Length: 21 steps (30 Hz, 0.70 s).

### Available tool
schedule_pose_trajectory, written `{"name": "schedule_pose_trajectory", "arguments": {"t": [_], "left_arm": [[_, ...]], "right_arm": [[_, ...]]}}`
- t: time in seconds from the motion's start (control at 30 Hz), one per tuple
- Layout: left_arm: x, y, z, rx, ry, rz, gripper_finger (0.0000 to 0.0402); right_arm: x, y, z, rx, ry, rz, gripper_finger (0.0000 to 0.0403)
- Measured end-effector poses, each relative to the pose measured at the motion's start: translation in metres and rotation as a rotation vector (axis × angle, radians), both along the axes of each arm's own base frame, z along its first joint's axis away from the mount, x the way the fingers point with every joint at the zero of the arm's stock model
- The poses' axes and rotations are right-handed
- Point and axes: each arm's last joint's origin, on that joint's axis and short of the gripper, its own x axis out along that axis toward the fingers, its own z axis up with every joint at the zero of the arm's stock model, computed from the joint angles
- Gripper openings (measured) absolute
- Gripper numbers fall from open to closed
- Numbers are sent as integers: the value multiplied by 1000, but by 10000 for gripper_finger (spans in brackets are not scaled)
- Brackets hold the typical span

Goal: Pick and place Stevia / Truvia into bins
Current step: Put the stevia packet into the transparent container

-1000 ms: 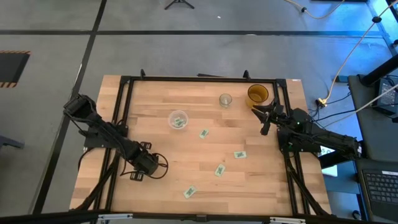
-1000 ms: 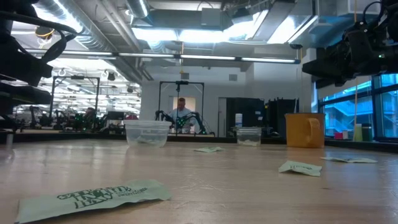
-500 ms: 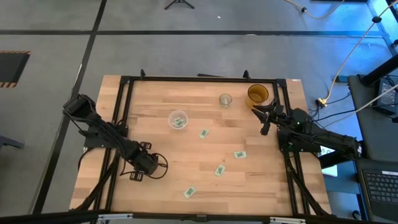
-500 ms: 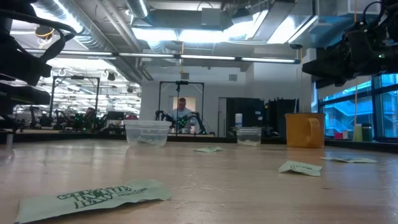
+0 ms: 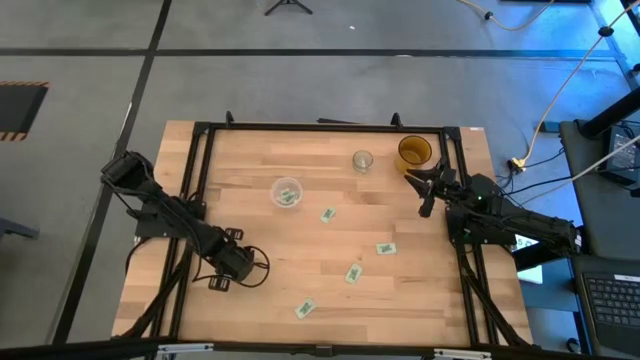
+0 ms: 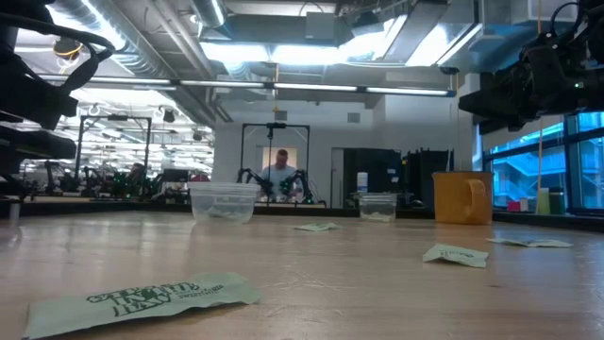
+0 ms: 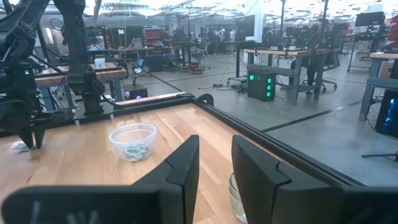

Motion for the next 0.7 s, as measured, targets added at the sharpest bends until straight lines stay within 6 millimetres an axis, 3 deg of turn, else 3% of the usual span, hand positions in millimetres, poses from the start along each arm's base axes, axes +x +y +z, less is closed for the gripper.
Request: {"name": "schedule_pose_trajectory", "arguments": {"t": [0.3,0.7], "left_arm": [[4,-3,5,-6,-8,-20,60],[5,-3,7,1,-19,-15,12]], "right_arm": [[0,0,0,-4,1,0,99],[0,0,0,-5,2,-1,99]]}}
